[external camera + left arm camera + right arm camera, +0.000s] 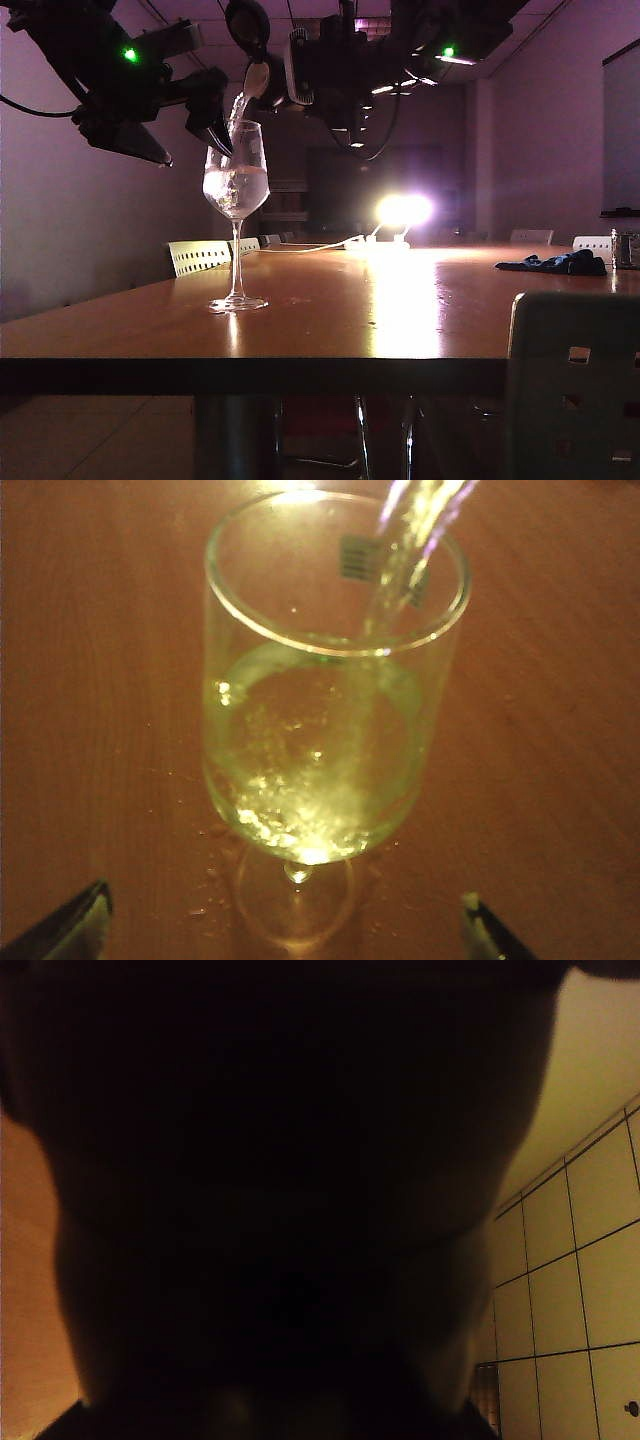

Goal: Pick up the black thermos cup, pour some water from it into the stemmed glass, and then put the thermos cup back on the table.

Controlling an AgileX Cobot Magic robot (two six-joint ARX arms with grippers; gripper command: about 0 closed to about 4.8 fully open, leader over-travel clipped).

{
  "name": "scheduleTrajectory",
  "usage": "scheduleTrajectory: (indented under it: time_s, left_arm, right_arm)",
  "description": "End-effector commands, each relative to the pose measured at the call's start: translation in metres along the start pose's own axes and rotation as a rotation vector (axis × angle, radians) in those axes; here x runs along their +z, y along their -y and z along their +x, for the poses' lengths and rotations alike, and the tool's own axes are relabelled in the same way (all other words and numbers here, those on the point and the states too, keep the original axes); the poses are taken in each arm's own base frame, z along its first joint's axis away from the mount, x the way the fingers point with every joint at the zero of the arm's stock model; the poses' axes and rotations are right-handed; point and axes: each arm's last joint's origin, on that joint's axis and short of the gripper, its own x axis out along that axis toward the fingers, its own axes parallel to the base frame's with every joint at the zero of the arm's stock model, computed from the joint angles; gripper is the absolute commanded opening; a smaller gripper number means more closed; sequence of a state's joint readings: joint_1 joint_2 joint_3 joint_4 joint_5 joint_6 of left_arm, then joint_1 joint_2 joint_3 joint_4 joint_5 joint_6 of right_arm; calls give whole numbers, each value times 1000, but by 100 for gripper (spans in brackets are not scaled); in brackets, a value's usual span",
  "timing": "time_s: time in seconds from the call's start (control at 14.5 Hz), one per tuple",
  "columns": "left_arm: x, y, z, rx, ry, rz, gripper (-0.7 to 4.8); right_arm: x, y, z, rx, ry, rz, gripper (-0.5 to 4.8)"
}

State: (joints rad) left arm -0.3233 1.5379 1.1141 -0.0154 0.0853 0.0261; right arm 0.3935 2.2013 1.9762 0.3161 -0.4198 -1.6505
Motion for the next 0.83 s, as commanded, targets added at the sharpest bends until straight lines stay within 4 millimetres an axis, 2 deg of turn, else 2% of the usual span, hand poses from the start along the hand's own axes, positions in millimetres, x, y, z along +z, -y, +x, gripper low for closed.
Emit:
scheduleTrajectory:
  time_s: [0.07, 0.83]
  left_arm:
    - [3, 0, -1, 2, 16, 3, 479]
    - [3, 0, -1, 2, 17, 3, 479]
  right_arm:
    - [1, 22, -3, -99, -3, -47, 76]
    - [1, 21, -3, -93, -2, -70, 76]
